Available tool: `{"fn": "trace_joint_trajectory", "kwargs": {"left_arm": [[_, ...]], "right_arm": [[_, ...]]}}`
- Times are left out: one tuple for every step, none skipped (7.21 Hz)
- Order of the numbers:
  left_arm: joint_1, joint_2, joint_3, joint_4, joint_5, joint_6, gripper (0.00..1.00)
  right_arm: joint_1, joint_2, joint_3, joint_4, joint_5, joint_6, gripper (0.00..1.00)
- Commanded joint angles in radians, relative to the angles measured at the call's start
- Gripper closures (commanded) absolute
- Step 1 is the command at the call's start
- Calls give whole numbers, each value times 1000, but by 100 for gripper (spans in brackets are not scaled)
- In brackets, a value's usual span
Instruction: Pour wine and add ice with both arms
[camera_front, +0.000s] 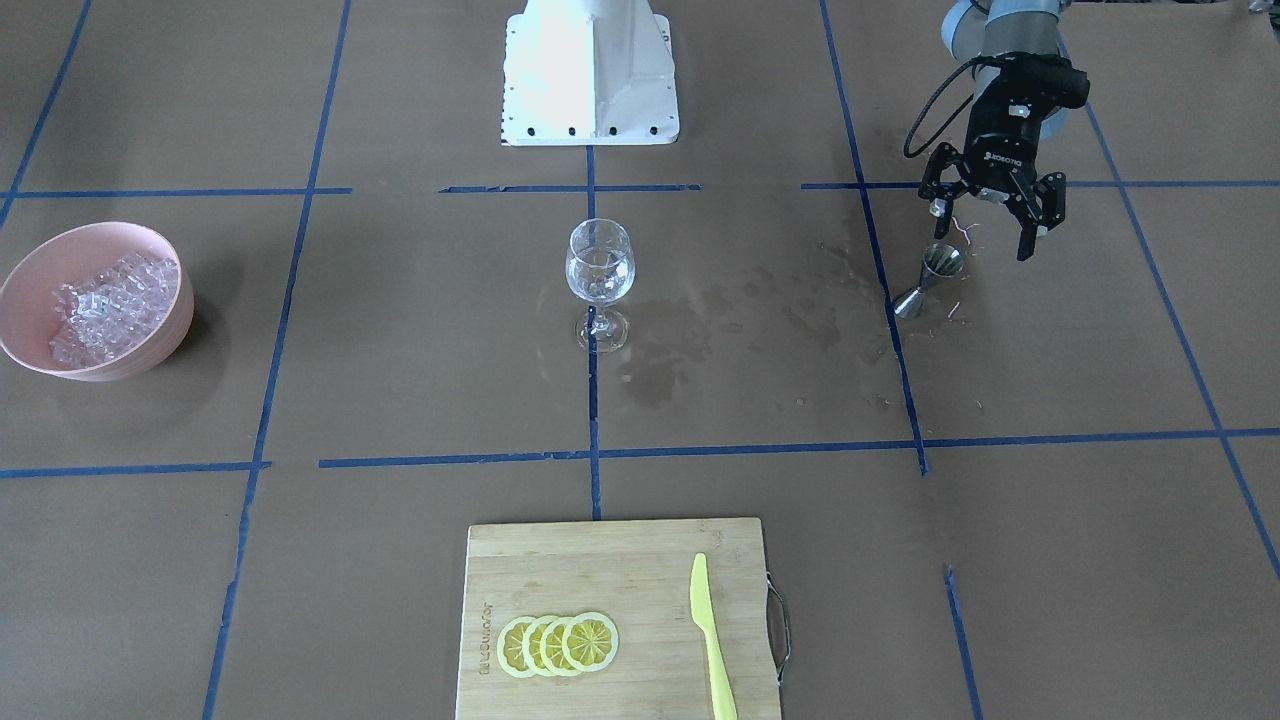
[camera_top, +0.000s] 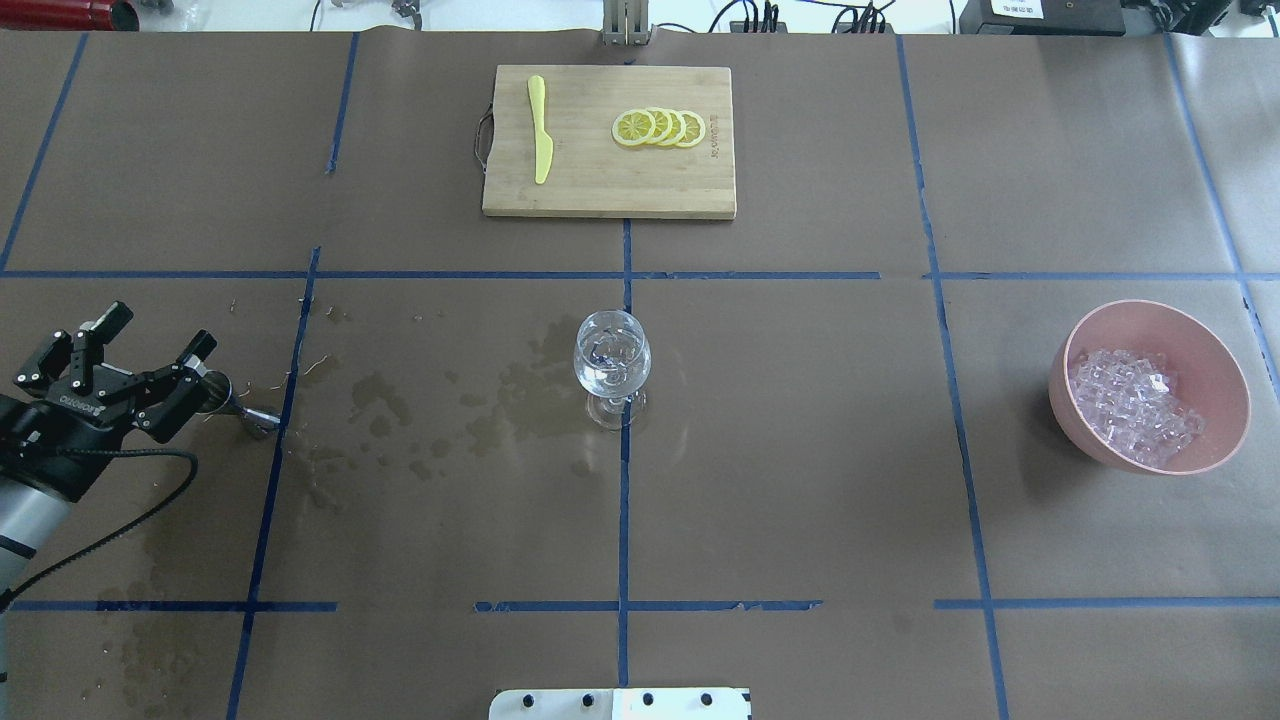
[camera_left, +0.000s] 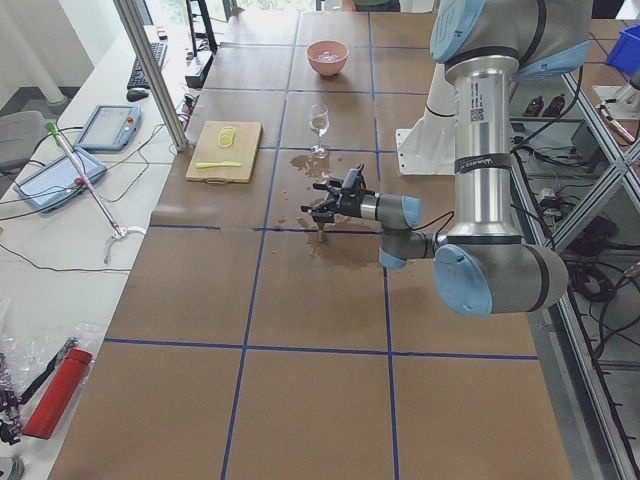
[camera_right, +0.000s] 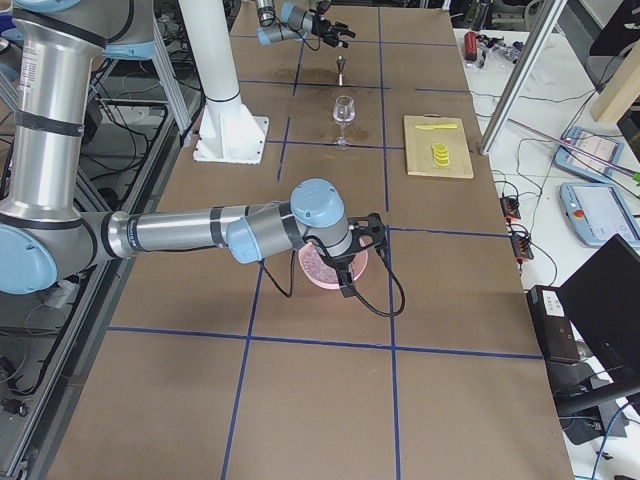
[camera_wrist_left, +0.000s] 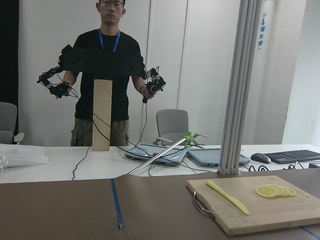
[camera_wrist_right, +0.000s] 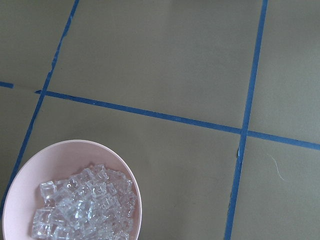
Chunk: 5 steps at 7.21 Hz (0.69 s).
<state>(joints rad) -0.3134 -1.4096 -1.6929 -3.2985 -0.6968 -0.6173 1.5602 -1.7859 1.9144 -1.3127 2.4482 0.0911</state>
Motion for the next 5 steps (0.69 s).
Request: {"fn": "trace_joint_trajectory", "kwargs": {"left_arm": [[-212, 8, -1, 143, -294, -1, 0], [-330, 6, -1, 262, -448, 5, 0], [-440, 3, -1, 337, -607, 22, 0], [-534, 6, 7, 349, -700, 124, 0], [-632, 6, 15, 373, -812, 161, 0]], "right_arm": [[0, 0, 0, 1, 0, -1, 0], [0, 0, 0, 0, 0, 2, 0], [0, -1, 0, 0, 0, 3, 0], [0, 0, 0, 0, 0, 3, 0], [0, 0, 0, 0, 0, 3, 0]]}}
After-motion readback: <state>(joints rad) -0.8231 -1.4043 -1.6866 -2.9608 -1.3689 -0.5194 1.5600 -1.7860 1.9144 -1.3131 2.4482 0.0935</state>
